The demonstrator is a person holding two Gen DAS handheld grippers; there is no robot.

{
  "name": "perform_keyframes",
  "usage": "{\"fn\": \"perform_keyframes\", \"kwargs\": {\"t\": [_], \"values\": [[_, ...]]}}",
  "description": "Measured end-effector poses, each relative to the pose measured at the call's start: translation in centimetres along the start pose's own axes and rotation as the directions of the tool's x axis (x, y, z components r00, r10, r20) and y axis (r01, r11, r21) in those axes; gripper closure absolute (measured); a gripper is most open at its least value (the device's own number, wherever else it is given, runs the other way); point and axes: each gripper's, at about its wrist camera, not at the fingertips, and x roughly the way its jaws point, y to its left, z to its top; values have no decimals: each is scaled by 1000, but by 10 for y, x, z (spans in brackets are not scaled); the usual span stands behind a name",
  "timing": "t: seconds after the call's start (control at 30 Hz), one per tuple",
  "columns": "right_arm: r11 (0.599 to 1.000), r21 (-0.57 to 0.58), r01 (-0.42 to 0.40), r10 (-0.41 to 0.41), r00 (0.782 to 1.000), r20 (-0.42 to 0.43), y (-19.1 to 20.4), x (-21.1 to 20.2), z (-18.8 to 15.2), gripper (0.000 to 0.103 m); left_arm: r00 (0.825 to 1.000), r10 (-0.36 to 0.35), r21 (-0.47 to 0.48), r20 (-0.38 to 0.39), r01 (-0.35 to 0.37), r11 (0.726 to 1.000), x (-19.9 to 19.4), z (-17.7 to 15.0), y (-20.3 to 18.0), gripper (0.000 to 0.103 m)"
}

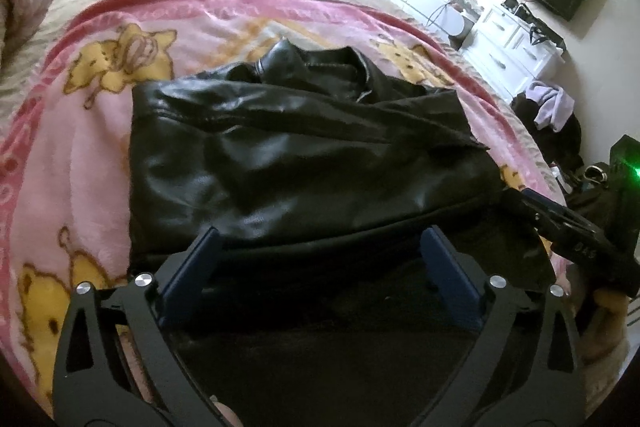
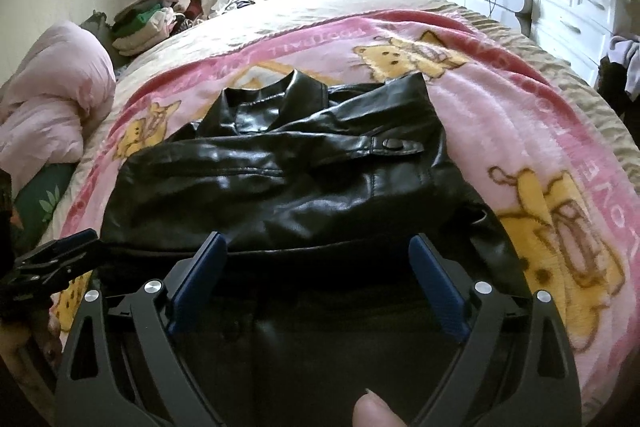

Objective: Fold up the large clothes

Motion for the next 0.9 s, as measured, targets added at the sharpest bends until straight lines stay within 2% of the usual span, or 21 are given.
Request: {"fn": "perform_keyframes", "kwargs": {"t": [0.33, 0.7, 0.9], "values": [[999, -19, -28, 29, 999, 18, 4, -15, 0, 10, 997, 63, -9, 35, -62, 998, -16, -2, -2, 9], [997, -42, -64, 65, 997, 36, 11, -25, 2, 9, 988, 109, -39, 108, -105, 994, -44, -8, -5, 9], [996, -52, -73, 76, 996, 47, 12, -35, 2, 9, 987, 125, -69, 102, -118, 991, -51, -16, -1, 9]]}}
